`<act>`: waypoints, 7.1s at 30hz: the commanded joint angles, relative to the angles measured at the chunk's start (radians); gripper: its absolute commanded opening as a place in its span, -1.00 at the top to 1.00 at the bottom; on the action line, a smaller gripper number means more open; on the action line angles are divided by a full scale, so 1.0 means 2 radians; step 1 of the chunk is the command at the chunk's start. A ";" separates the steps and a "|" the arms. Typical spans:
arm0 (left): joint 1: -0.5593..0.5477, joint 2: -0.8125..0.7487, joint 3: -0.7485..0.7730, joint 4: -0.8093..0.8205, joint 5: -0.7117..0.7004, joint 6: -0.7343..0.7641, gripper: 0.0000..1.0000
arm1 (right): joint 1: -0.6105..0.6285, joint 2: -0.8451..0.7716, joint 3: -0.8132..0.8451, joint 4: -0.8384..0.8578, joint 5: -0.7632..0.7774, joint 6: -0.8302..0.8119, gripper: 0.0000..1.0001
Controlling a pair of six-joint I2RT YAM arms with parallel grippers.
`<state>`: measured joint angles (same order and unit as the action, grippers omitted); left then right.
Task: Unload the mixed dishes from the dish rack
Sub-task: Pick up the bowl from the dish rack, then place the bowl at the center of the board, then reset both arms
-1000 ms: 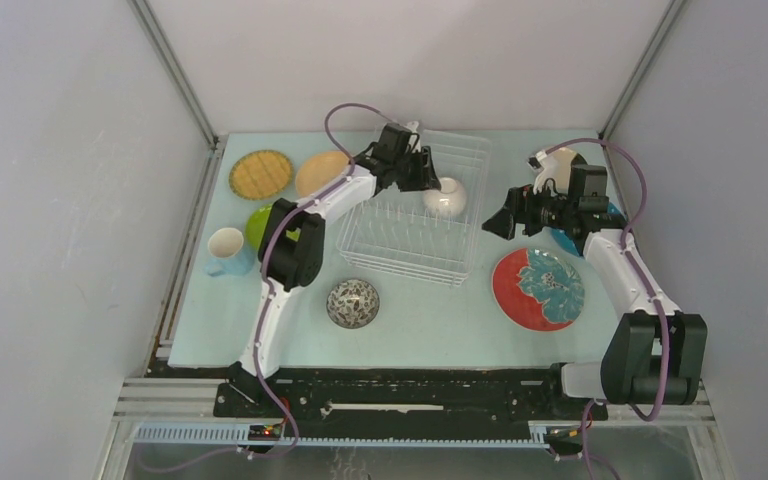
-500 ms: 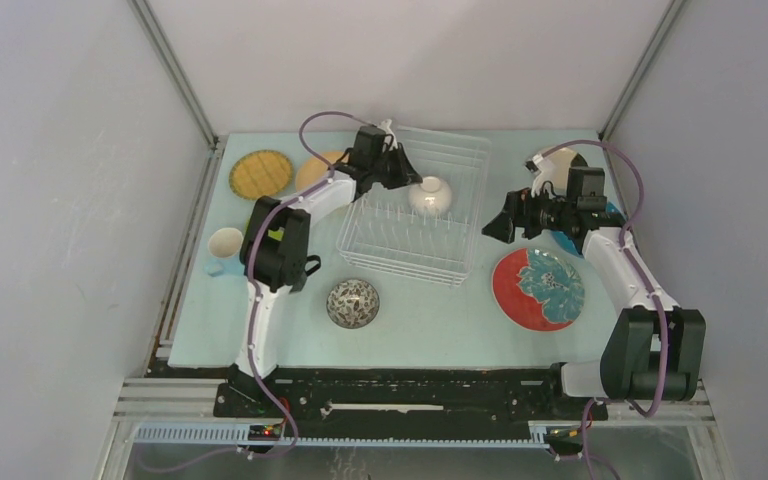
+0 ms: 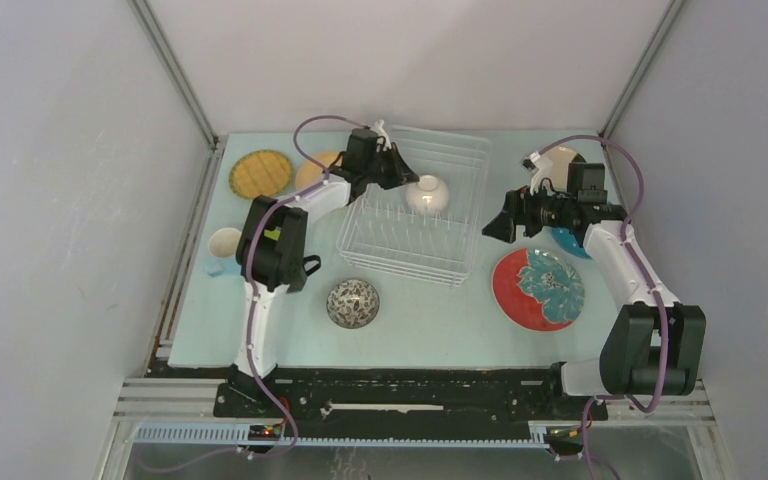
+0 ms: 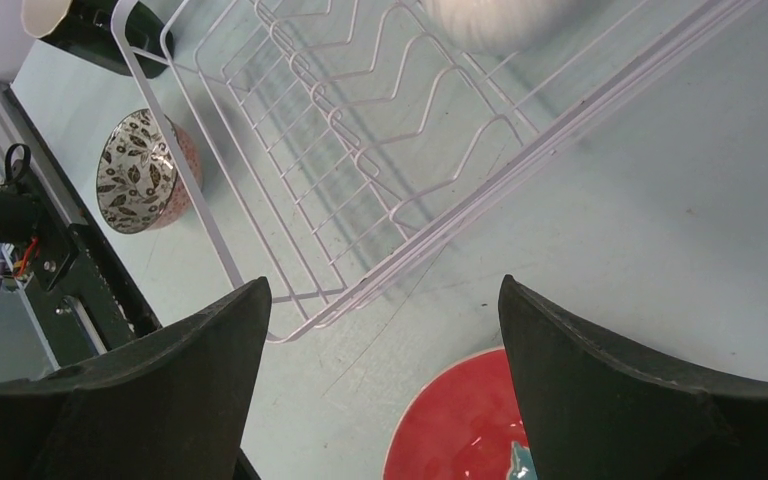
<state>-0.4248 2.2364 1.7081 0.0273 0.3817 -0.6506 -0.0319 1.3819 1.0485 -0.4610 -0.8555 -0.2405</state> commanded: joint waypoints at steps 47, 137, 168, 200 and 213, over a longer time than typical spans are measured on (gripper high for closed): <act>0.017 -0.037 -0.063 -0.061 -0.124 0.077 0.98 | 0.007 -0.005 0.025 0.005 -0.009 0.014 -0.83; 0.021 -0.546 -0.266 -0.077 -0.099 0.150 -0.61 | 0.077 0.124 0.259 0.139 -0.168 0.173 1.00; 0.025 -0.743 -0.408 -0.152 -0.182 0.263 -1.00 | -0.034 0.186 0.172 -0.029 0.157 -0.154 0.93; 0.032 -0.752 -0.408 -0.152 -0.182 0.262 -1.00 | -0.008 0.110 0.195 -0.102 0.192 -0.163 -0.24; 0.035 -0.845 -0.361 -0.207 -0.290 0.246 -1.00 | -0.175 -0.185 0.118 -0.081 0.057 -0.075 -1.00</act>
<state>-0.3611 0.6235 0.8925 -0.3439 -0.1471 -0.1661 -0.2966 1.0939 1.3106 -0.6388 -0.6060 -0.5053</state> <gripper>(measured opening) 0.996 0.984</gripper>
